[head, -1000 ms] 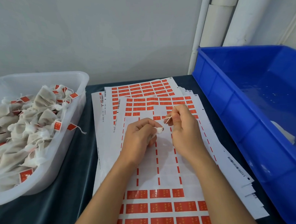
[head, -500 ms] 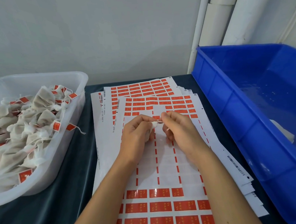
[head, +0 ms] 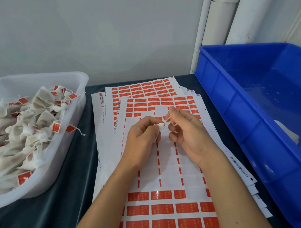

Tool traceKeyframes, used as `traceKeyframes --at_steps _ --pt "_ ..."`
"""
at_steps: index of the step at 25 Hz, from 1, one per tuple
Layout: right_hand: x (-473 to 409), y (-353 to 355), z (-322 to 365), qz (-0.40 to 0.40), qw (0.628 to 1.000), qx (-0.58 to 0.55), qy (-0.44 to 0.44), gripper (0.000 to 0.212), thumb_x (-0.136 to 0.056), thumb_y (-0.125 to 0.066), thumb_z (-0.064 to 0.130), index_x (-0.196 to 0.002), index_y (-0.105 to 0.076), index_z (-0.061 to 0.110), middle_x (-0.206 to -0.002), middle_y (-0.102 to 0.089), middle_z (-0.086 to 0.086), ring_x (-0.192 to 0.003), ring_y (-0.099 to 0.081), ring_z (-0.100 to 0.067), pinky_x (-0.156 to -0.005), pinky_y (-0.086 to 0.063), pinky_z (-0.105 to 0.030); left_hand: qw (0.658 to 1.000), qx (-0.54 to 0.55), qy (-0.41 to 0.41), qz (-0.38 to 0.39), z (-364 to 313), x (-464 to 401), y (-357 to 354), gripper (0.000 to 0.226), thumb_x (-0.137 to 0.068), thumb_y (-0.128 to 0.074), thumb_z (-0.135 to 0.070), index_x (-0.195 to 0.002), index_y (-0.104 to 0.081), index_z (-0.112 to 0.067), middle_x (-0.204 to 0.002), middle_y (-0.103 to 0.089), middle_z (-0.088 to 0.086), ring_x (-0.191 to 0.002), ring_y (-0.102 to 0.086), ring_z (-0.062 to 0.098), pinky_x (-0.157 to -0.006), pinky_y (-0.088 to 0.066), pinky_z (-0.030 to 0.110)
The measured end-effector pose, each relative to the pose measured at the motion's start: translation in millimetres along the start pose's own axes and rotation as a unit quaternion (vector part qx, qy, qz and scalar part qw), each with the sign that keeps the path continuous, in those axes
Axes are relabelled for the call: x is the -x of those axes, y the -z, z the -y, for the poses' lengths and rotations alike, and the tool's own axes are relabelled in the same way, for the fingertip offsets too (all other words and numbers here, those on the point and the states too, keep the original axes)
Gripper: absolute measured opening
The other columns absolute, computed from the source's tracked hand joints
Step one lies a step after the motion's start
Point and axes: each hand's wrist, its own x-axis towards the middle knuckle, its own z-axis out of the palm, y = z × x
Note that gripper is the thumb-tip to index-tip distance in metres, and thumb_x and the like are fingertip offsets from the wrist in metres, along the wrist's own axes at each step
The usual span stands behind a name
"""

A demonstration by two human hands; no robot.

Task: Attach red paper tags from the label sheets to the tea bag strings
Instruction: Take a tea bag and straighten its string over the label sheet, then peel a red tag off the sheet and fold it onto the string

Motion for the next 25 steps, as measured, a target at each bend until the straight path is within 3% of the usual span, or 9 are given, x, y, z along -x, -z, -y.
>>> traceKeyframes --at_steps 2,5,9,12,17,20,22,25 --pt "0.9 -0.7 0.1 0.022 0.999 -0.04 -0.002 0.031 -0.102 -0.057 0.043 -0.102 -0.076 0.019 -0.095 -0.07 -0.007 -0.062 -0.051 -0.01 -0.05 -0.042 -0.021 1.0 -0.011 -0.006 0.011 -0.2 0.2 -0.3 0.028 -0.095 -0.049 -0.033 -0.09 -0.071 -0.015 -0.074 -0.063 0.009 -0.067 -0.058 0.015 -0.063 -0.05 0.017" --pt "0.7 1.3 0.0 0.055 0.992 -0.108 -0.021 0.038 -0.103 -0.054 0.041 -0.12 -0.065 0.008 -0.083 -0.064 -0.004 -0.053 -0.042 -0.008 -0.046 -0.037 -0.017 1.0 -0.023 -0.01 0.016 -0.1 0.0 -1.5 0.035 -0.101 -0.05 -0.035 -0.091 -0.068 -0.007 -0.076 -0.062 0.009 -0.066 -0.057 0.012 -0.061 -0.049 0.015" --pt "-2.3 4.3 0.6 0.017 0.97 -0.234 -0.064 0.033 -0.106 -0.051 0.035 -0.119 -0.063 0.007 -0.073 -0.055 -0.003 -0.049 -0.035 -0.007 -0.042 -0.036 -0.014 0.998 -0.047 -0.009 0.029 0.9 0.3 -4.7 0.027 -0.107 -0.053 -0.023 -0.087 -0.066 -0.011 -0.071 -0.059 0.005 -0.061 -0.051 0.006 -0.058 -0.045 0.013" --pt "-3.5 7.9 2.2 -0.018 0.95 -0.302 -0.074 0.033 -0.105 -0.051 0.032 -0.125 -0.06 0.007 -0.07 -0.053 -0.003 -0.05 -0.038 -0.007 -0.041 -0.036 -0.012 0.997 -0.064 -0.016 0.041 1.0 -0.2 -5.5 0.025 -0.107 -0.054 -0.024 -0.085 -0.066 -0.018 -0.068 -0.058 -0.008 -0.063 -0.052 0.003 -0.061 -0.045 0.013" --pt "-2.3 8.5 1.6 -0.041 0.926 -0.372 -0.047 0.033 -0.104 -0.052 0.031 -0.124 -0.06 0.006 -0.069 -0.052 -0.003 -0.046 -0.037 -0.006 -0.039 -0.037 -0.013 0.996 -0.063 -0.026 0.065 0.6 1.2 -7.1 0.024 -0.107 -0.051 -0.032 -0.096 -0.07 -0.021 -0.073 -0.061 -0.011 -0.065 -0.053 0.003 -0.063 -0.045 0.015" --pt "2.1 7.0 0.9 -0.016 0.931 -0.362 -0.034 0.027 -0.1 -0.056 0.033 -0.105 -0.065 0.008 -0.071 -0.052 -0.003 -0.05 -0.037 -0.006 -0.041 -0.039 -0.014 0.996 -0.042 -0.035 0.067 -1.1 2.7 -5.3 0.023 -0.106 -0.051 -0.033 -0.108 -0.074 -0.031 -0.07 -0.062 -0.019 -0.063 -0.055 0.002 -0.06 -0.044 0.013" --pt "4.3 6.3 1.5 -0.005 0.955 -0.294 -0.037 0.028 -0.1 -0.057 0.036 -0.086 -0.062 0.012 -0.072 -0.054 -0.004 -0.053 -0.038 -0.009 -0.046 -0.039 -0.017 0.996 -0.056 -0.04 0.05 -1.3 2.3 -3.1 0.019 -0.103 -0.056 -0.037 -0.102 -0.075 -0.035 -0.069 -0.063 -0.017 -0.063 -0.056 0.003 -0.061 -0.045 0.016" --pt "3.1 8.0 3.3 -0.062 0.976 -0.204 -0.051 0.035 -0.103 -0.057 0.043 -0.091 -0.065 0.011 -0.081 -0.065 -0.004 -0.061 -0.049 -0.012 -0.056 -0.045 -0.023 0.995 -0.092 -0.028 0.021 0.0 1.1 -3.2 0.017 -0.1 -0.062 -0.035 -0.088 -0.074 -0.033 -0.076 -0.07 -0.011 -0.07 -0.065 0.007 -0.064 -0.051 0.016"
